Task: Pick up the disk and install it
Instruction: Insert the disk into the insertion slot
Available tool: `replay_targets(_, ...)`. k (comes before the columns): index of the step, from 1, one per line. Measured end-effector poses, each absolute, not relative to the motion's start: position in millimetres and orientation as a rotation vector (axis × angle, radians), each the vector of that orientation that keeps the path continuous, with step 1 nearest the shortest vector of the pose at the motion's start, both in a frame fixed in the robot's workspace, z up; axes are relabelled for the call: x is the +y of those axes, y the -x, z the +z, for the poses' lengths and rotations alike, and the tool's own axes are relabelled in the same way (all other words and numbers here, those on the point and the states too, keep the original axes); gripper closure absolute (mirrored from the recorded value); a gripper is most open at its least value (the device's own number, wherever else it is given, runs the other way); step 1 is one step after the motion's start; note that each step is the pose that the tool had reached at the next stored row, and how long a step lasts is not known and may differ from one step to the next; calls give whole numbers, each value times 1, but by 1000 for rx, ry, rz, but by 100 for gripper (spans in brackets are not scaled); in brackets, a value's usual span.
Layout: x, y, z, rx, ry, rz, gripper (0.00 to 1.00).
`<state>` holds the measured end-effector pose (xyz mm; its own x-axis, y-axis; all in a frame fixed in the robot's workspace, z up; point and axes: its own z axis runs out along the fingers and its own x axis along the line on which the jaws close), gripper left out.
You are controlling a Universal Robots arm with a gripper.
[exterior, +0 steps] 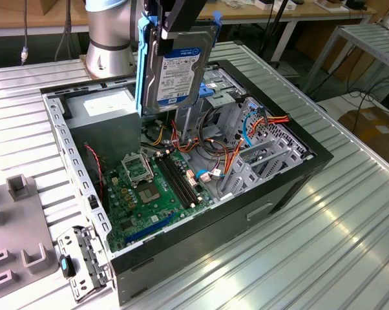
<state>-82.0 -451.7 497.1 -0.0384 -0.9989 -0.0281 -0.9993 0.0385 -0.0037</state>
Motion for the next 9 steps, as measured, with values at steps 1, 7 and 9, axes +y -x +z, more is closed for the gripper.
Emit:
replay_targets(1,-453,82,497,2248,2163,25,63)
replay_targets(7,-455,81,497,2249,2164,22,63)
replay_targets(9,-456,81,497,2249,2164,22,63)
